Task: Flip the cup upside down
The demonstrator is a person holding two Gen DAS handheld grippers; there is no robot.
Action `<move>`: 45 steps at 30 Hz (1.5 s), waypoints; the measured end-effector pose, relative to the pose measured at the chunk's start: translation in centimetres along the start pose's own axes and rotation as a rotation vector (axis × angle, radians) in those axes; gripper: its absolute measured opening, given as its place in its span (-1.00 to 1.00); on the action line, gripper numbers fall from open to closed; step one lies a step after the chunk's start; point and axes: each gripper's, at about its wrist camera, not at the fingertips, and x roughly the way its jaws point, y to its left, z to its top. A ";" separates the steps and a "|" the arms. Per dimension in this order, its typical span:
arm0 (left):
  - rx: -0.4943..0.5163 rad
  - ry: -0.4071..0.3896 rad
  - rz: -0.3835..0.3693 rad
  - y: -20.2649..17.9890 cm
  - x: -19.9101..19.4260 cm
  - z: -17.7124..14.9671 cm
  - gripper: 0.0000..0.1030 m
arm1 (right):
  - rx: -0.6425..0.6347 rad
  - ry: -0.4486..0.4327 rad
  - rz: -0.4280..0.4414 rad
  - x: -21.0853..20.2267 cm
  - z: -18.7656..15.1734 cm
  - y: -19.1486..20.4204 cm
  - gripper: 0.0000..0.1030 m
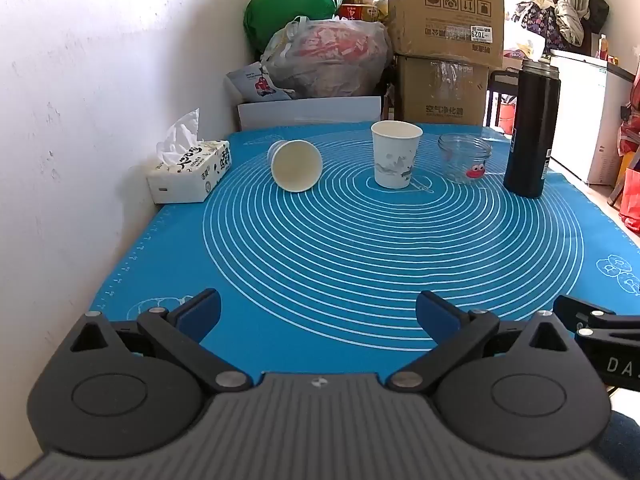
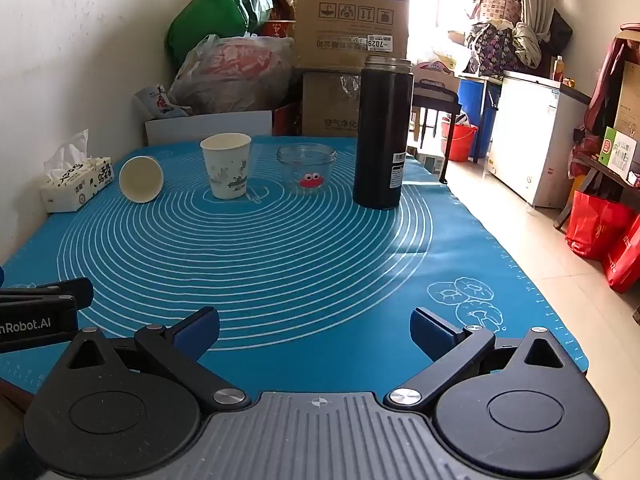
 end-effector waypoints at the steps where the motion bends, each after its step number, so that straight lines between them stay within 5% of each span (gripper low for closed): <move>1: 0.001 -0.001 0.000 0.0 0.0 0.0 0.98 | 0.000 0.003 0.000 0.0 0.0 0.0 1.00; 45: 0.025 -0.007 0.004 -0.3 0.0 0.0 0.98 | -0.010 0.011 -0.006 0.2 -0.1 0.3 1.00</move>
